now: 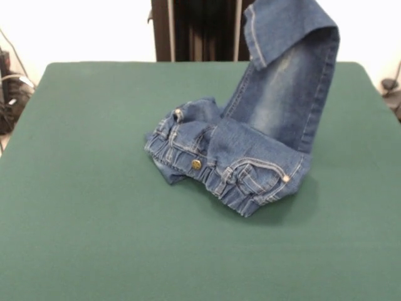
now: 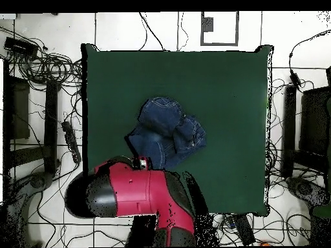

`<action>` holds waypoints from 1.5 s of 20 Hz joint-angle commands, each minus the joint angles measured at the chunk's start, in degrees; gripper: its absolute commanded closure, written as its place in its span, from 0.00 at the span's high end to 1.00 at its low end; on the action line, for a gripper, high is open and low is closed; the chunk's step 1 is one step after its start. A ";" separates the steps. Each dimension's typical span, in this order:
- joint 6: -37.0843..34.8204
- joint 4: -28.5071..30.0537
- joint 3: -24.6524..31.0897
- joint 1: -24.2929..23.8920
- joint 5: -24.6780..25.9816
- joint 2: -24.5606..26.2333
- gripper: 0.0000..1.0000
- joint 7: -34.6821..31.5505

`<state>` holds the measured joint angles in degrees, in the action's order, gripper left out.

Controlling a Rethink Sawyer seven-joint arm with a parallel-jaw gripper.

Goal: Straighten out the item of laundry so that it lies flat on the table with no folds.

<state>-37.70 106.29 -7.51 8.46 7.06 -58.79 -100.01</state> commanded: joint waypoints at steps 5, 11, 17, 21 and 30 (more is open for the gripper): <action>-8.14 -1.68 -1.81 5.26 -4.94 2.27 0.00 -21.58; -7.85 -2.32 -4.04 8.25 -6.36 3.41 0.00 -26.89; -5.70 -2.60 -5.53 12.94 -8.38 5.80 0.00 -33.69; -4.44 -2.82 -6.46 15.18 -9.39 7.20 0.00 -36.91; -0.23 1.32 -5.27 16.61 -12.38 6.61 0.00 -39.99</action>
<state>-39.38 104.39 -14.60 23.44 -1.23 -54.72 -125.07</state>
